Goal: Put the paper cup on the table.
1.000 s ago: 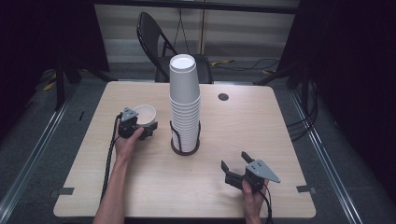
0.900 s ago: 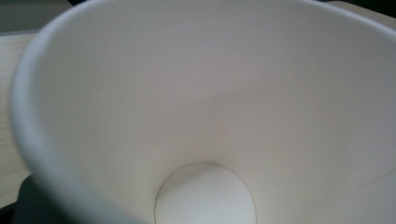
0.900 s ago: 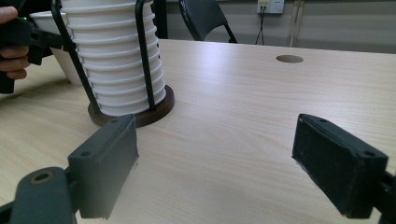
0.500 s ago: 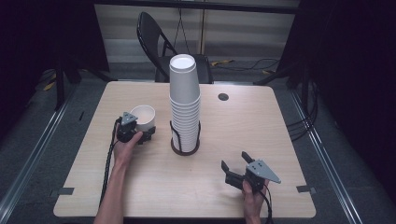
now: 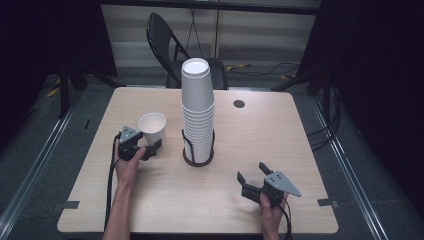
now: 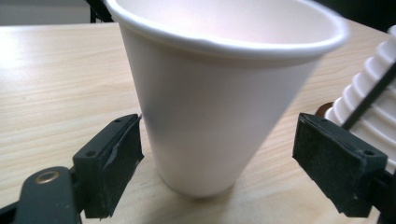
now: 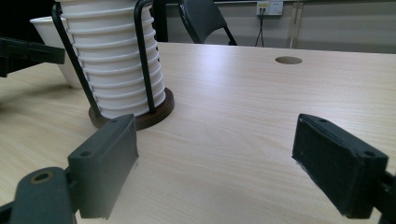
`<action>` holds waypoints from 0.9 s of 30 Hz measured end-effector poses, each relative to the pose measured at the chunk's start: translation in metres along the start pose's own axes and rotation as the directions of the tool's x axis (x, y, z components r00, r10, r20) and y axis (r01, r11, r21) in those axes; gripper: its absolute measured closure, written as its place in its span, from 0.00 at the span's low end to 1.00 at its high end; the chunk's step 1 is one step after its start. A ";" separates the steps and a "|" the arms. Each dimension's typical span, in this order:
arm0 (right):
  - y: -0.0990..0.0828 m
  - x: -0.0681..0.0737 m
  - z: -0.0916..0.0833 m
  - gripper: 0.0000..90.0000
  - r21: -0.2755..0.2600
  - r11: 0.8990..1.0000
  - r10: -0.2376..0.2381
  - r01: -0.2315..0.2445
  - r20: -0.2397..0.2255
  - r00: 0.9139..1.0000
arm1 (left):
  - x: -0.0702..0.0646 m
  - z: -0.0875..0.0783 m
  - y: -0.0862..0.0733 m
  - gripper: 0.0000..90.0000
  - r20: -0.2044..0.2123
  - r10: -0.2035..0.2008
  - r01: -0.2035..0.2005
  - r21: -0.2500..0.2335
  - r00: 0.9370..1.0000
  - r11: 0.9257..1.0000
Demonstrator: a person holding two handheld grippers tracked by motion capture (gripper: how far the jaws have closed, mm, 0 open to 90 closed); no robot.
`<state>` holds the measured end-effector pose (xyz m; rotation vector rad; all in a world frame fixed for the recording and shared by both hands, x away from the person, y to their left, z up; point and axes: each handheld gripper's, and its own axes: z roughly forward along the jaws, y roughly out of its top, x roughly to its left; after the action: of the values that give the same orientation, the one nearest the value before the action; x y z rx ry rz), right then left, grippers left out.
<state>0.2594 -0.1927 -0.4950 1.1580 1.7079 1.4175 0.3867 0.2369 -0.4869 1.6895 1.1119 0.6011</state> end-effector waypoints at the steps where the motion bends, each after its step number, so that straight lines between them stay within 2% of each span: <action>1: 0.000 0.000 0.000 0.15 0.001 1.000 -0.001 0.001 -0.001 1.000 | -0.001 -0.003 0.000 0.17 0.002 -0.003 0.003 -0.008 1.000 1.000; 5: 0.000 0.000 0.000 0.15 0.001 1.000 0.000 0.000 0.000 1.000 | -0.007 -0.013 -0.001 0.17 0.001 -0.001 0.001 -0.021 1.000 1.000; 8: 0.000 0.000 0.000 0.15 0.000 1.000 0.000 0.000 0.000 1.000 | -0.012 -0.020 -0.003 0.17 0.028 0.000 0.001 -0.038 1.000 0.999; 10: 0.000 0.000 0.000 0.15 0.000 1.000 -0.001 0.001 -0.001 1.000 | -0.018 -0.026 -0.003 0.17 0.012 0.017 -0.016 -0.045 1.000 0.999; 12: 0.000 0.000 0.000 0.15 0.002 1.000 0.000 0.000 -0.001 1.000 | -0.022 -0.031 -0.002 0.17 0.012 0.015 -0.015 -0.050 1.000 0.999; 13: 0.000 0.000 0.000 0.15 0.001 1.000 0.000 0.000 -0.001 1.000 | -0.026 -0.036 -0.002 0.17 0.021 0.018 -0.017 -0.059 1.000 0.998; 18: 0.000 0.000 -0.001 0.15 -0.002 1.000 0.001 -0.001 -0.003 1.000 | -0.042 -0.052 -0.004 0.17 0.008 0.029 -0.028 -0.105 1.000 0.994; 21: 0.000 0.000 -0.001 0.15 -0.008 1.000 0.003 -0.003 -0.005 1.000 | -0.051 -0.059 -0.006 0.17 0.003 0.049 -0.048 -0.107 0.999 0.993; 25: 0.000 0.000 -0.001 0.15 -0.009 1.000 0.004 -0.004 -0.002 1.000 | -0.060 -0.065 -0.010 0.17 0.019 0.048 -0.046 -0.115 0.999 0.992; 27: 0.000 0.000 -0.001 0.15 -0.010 1.000 0.005 -0.005 -0.003 1.000 | -0.067 -0.069 -0.013 0.17 0.006 0.041 -0.040 -0.134 0.999 0.990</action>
<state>0.2586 -0.1932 -0.4953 1.1552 1.6994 1.4301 0.2960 0.2109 -0.4646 1.6006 1.0103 0.6783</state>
